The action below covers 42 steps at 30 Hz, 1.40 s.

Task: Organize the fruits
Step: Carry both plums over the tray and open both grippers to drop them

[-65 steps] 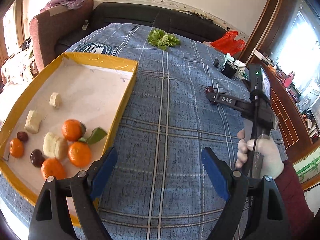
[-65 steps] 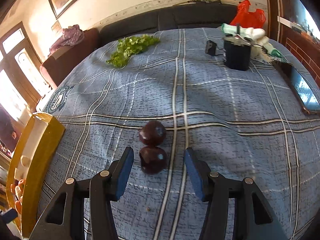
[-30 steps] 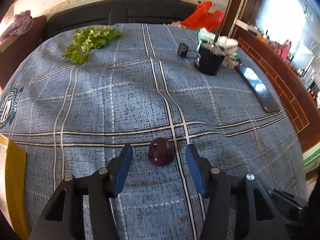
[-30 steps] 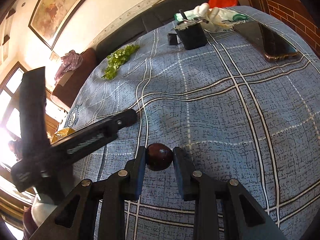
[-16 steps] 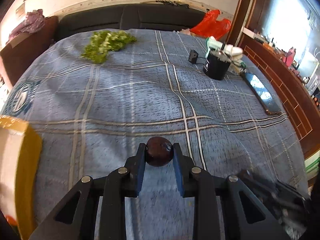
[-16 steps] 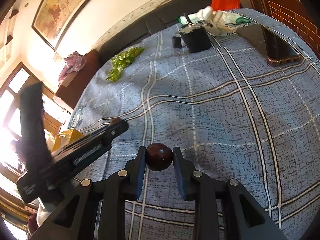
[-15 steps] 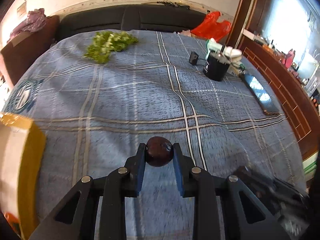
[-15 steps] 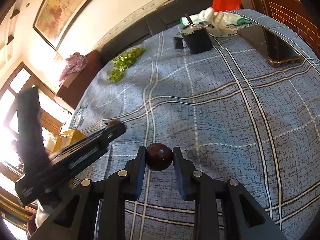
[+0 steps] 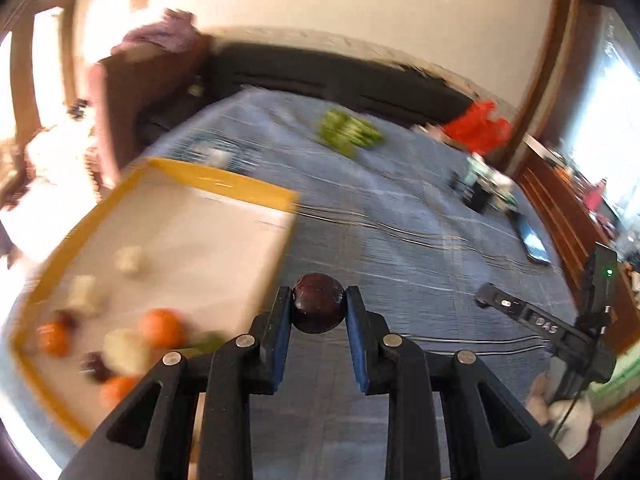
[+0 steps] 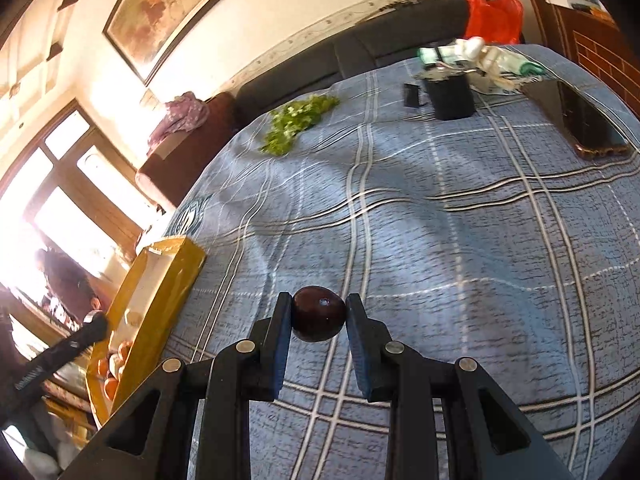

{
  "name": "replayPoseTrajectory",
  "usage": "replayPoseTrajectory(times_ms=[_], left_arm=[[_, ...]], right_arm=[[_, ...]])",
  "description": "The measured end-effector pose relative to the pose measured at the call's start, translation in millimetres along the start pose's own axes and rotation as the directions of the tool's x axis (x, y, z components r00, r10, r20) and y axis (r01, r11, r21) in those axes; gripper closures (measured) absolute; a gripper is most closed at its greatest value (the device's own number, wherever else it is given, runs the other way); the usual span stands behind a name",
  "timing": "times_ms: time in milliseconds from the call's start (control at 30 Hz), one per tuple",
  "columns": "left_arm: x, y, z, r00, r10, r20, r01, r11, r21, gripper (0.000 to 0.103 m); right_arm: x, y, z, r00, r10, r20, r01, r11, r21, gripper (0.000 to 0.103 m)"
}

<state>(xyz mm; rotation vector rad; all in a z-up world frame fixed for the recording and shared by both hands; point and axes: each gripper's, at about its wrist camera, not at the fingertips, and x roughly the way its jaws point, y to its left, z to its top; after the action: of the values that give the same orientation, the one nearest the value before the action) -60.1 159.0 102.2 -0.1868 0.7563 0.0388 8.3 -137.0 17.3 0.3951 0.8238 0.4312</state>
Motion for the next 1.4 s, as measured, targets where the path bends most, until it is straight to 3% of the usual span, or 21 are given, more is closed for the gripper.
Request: replayPoseTrajectory(times_ms=[133,300,600,933,1267,1400], left_arm=[[-28,47,-13,0.994,0.104,0.042,-0.102,0.994,-0.042,0.077],[-37,107,-25,0.981,0.194,0.007,-0.192,0.972,-0.136,0.077],[-36,167,-36,0.972,0.236,-0.022,-0.234,0.940,-0.247,0.077],[-25,189,-52,0.969,0.242,-0.042,-0.244,0.933,-0.266,0.077],[-13,195,-55,0.970,0.238,-0.047,-0.242,0.931,-0.273,0.077],[-11,197,-54,0.969,0.243,-0.048,-0.246,0.923,-0.294,0.075]], right_arm=[[10,21,-12,0.999,-0.001,-0.036,-0.001,0.998,-0.060,0.073],[14,58,-30,0.996,0.019,-0.089,-0.030,0.992,-0.124,0.073],[34,161,-57,0.971,0.128,-0.203,-0.172,0.961,-0.217,0.073],[84,244,-73,0.920,0.204,-0.334,-0.288,0.931,-0.225,0.072],[128,291,-62,0.915,0.181,-0.360,-0.283,0.925,-0.253,0.072],[148,307,-61,0.924,0.132,-0.360,-0.249,0.920,-0.302,0.072]])
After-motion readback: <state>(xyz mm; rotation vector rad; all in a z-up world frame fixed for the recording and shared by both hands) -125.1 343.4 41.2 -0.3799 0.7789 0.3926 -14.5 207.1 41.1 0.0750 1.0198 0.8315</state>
